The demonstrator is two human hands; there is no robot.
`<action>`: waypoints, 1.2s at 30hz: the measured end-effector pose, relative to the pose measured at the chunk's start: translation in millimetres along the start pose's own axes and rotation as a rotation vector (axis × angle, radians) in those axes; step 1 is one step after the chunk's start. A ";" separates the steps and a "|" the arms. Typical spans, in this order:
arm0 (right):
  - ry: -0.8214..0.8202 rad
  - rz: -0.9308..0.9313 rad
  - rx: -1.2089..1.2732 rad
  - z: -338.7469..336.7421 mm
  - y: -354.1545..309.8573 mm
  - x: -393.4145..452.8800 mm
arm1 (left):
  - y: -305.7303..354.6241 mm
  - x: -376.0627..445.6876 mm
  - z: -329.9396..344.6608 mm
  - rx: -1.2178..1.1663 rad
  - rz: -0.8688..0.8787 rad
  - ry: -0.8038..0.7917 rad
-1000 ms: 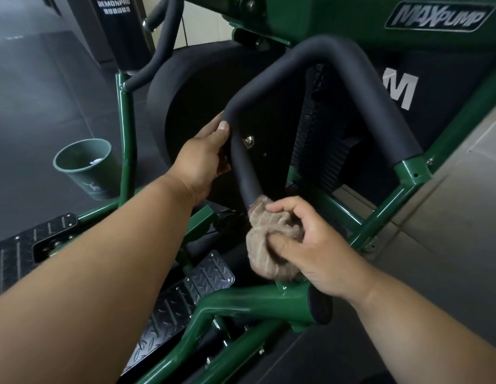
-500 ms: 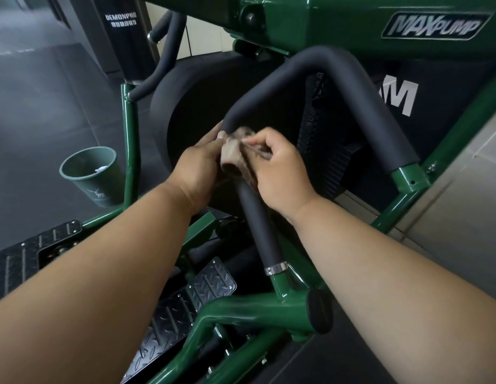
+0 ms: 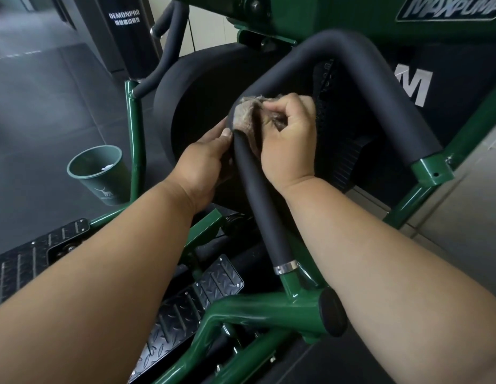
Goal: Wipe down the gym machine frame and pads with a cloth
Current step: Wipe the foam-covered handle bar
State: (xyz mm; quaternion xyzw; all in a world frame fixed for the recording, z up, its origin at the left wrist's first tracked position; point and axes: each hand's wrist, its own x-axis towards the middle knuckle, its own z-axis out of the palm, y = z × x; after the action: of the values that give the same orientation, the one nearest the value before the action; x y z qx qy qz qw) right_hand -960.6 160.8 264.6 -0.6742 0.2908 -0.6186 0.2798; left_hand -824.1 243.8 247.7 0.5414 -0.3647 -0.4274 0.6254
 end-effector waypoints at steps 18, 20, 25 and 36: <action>0.286 0.494 0.779 -25.3 -34.9 28.7 | -7.1 1.1 7.8 0.036 0.033 0.097; 0.121 0.715 0.975 -44.9 -35.2 27.4 | -7.7 0.9 7.3 0.031 0.036 0.095; -0.031 0.885 1.694 -85.9 -33.9 22.2 | -5.5 -0.7 5.4 0.053 0.035 0.095; -0.033 1.043 1.893 -126.9 -0.3 -8.9 | -2.1 -3.0 4.8 0.075 0.014 0.104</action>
State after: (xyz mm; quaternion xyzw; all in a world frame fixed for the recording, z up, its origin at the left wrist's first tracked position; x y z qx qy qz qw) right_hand -1087.7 165.4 268.7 0.0143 -0.0579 -0.3876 0.9199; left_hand -830.0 244.7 246.3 0.5835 -0.3514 -0.3804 0.6255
